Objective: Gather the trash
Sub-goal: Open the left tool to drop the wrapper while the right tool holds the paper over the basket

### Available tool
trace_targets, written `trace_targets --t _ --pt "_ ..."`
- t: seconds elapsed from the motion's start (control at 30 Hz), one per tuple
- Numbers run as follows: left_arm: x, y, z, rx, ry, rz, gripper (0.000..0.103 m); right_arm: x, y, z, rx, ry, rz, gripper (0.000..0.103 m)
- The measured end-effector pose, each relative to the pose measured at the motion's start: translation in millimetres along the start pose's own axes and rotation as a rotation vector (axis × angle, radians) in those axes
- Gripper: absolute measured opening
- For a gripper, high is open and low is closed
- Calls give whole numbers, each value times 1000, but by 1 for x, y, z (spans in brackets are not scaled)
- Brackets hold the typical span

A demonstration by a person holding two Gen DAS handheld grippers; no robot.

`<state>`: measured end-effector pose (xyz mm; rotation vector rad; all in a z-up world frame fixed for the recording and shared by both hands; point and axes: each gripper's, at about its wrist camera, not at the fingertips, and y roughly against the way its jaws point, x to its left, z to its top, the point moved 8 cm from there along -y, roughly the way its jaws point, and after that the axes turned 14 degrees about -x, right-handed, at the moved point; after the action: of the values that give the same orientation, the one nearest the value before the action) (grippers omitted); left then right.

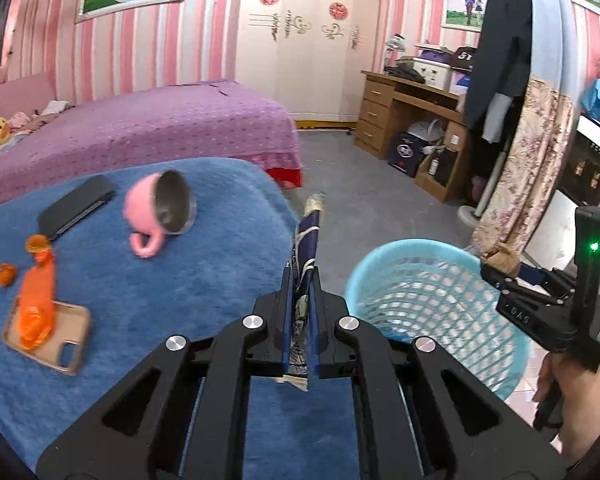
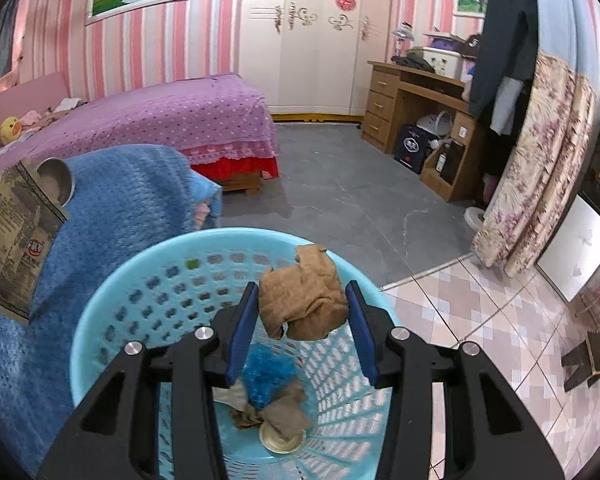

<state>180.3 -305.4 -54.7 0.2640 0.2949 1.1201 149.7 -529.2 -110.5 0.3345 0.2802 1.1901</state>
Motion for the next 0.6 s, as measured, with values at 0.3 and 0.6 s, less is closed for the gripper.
trace_targets --t 0.3,0.6 --pt "-46 -2 -3 -17 -13 -72 4 -29 -1 -4 -7 -62 -19 44" --pt "-69 3 8 -31 13 -128 4 -45 2 -6 -15 -88 -30 44"
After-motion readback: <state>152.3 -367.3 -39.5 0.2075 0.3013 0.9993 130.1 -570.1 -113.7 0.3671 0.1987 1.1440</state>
